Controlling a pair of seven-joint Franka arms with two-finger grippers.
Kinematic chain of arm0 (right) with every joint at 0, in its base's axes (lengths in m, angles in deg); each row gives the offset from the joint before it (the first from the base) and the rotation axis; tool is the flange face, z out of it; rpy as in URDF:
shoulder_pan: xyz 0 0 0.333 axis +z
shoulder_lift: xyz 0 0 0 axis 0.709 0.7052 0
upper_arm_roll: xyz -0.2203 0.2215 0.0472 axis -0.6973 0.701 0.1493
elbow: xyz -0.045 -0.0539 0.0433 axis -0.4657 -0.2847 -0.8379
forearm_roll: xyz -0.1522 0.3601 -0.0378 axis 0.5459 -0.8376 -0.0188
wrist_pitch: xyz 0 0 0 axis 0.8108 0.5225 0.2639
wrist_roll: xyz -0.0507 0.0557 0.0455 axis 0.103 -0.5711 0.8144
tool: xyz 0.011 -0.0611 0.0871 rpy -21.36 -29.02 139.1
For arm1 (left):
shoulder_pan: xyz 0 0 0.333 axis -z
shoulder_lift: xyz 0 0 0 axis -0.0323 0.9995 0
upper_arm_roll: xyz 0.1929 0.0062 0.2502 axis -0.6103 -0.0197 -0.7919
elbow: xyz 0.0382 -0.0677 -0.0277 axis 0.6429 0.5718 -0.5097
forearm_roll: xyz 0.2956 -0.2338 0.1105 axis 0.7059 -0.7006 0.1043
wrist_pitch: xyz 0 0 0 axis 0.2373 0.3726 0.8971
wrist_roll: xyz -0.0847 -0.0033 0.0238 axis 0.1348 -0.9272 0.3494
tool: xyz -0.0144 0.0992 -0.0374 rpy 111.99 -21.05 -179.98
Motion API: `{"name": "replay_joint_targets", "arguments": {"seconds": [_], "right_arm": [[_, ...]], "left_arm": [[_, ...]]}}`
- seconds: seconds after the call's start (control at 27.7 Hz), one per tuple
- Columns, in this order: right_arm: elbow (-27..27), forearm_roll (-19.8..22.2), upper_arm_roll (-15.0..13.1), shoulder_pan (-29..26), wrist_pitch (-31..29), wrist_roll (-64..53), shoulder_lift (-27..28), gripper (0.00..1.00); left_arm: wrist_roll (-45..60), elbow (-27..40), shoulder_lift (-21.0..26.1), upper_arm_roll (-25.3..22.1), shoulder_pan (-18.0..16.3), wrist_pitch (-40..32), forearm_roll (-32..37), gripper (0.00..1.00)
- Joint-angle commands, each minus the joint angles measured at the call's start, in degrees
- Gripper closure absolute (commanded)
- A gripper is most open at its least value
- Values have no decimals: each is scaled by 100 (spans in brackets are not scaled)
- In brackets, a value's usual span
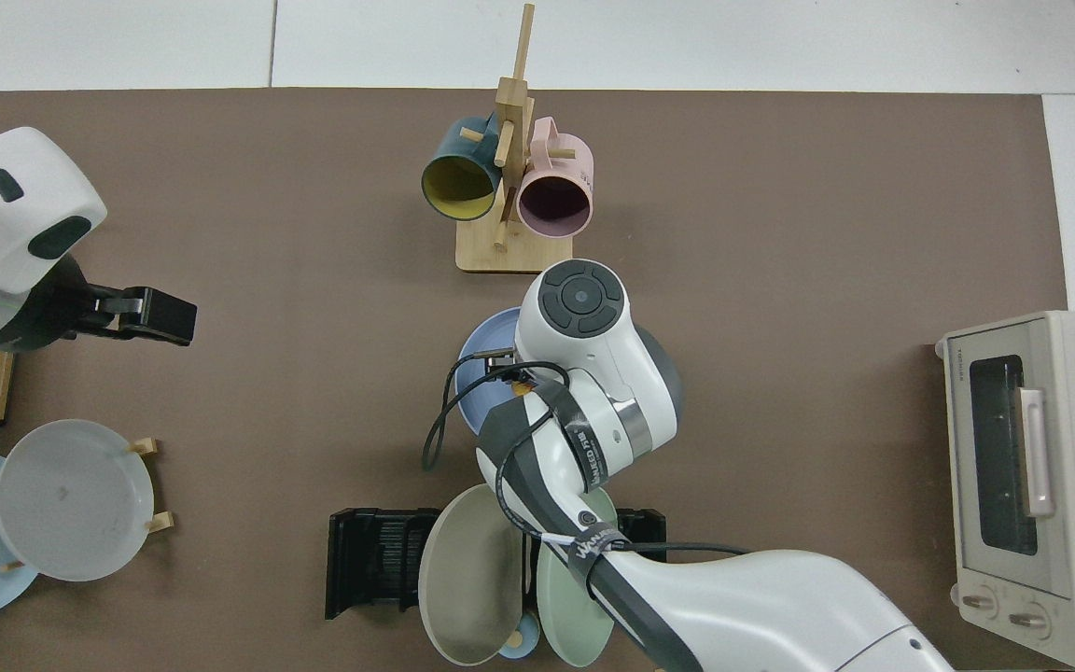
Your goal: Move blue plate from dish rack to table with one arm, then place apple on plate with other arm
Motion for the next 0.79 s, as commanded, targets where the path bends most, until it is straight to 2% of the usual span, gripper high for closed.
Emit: {"name": "replay_joint_targets", "arguments": {"seconds": [0.0,0.25,0.51,0.76], "right_arm": [[-134,-23,-13,-34,-44,150,-268,0],[-108,3,-75,-280,53,27,-602,0],[-107,-15,-75,-966,325,-658,-1006,0],[-125,3,-84,-1537,422,-747,-1314,0]], "left_arm": [[36,-56,-32,-1,-27,-76,30,0],[36,-56,-32,-1,-27,-76,30,0],[36,-56,-32,-1,-27,-76,30,0],[36,-56,-32,-1,-27,-85,30,0]]}}
